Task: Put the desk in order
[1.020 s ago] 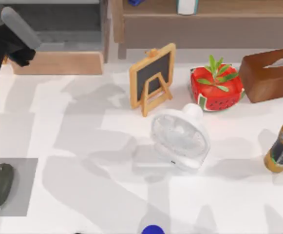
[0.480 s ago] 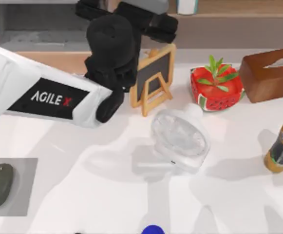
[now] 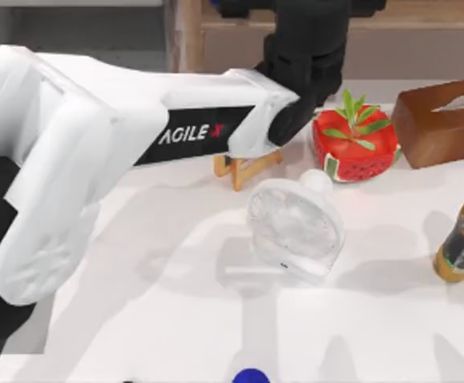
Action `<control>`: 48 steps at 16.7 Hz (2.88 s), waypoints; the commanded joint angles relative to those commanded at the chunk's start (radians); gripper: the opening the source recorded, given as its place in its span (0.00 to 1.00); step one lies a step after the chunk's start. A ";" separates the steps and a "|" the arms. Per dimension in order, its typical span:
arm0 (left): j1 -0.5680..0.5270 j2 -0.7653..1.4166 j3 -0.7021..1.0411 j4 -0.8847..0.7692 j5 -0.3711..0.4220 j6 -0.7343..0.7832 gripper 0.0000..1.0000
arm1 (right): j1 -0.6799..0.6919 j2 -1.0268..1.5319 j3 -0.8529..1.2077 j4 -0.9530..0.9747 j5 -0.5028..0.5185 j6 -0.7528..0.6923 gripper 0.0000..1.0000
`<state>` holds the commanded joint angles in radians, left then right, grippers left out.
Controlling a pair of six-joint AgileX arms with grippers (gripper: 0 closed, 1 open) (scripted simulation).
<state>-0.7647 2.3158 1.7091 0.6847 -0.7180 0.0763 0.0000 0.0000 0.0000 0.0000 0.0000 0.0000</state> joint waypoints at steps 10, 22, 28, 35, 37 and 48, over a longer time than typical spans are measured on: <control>-0.014 0.063 0.109 -0.098 -0.018 -0.063 1.00 | 0.000 0.000 0.000 0.000 0.000 0.000 1.00; 0.005 0.126 0.222 -0.150 0.004 -0.066 0.77 | 0.000 0.000 0.000 0.000 0.000 0.000 1.00; 0.005 0.126 0.222 -0.150 0.004 -0.066 0.32 | 0.000 0.000 0.000 0.000 0.000 0.000 1.00; 0.005 0.126 0.222 -0.150 0.004 -0.066 0.00 | 0.000 0.000 0.000 0.000 0.000 0.000 1.00; 0.005 0.126 0.222 -0.150 0.004 -0.066 0.00 | 0.000 0.000 0.000 0.000 0.000 0.000 1.00; -0.042 0.006 0.060 -0.107 -0.041 -0.060 0.00 | 0.000 0.000 0.000 0.000 0.000 0.000 1.00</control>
<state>-0.8064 2.3217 1.7693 0.5780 -0.7587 0.0159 0.0000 0.0000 0.0000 0.0000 0.0000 0.0000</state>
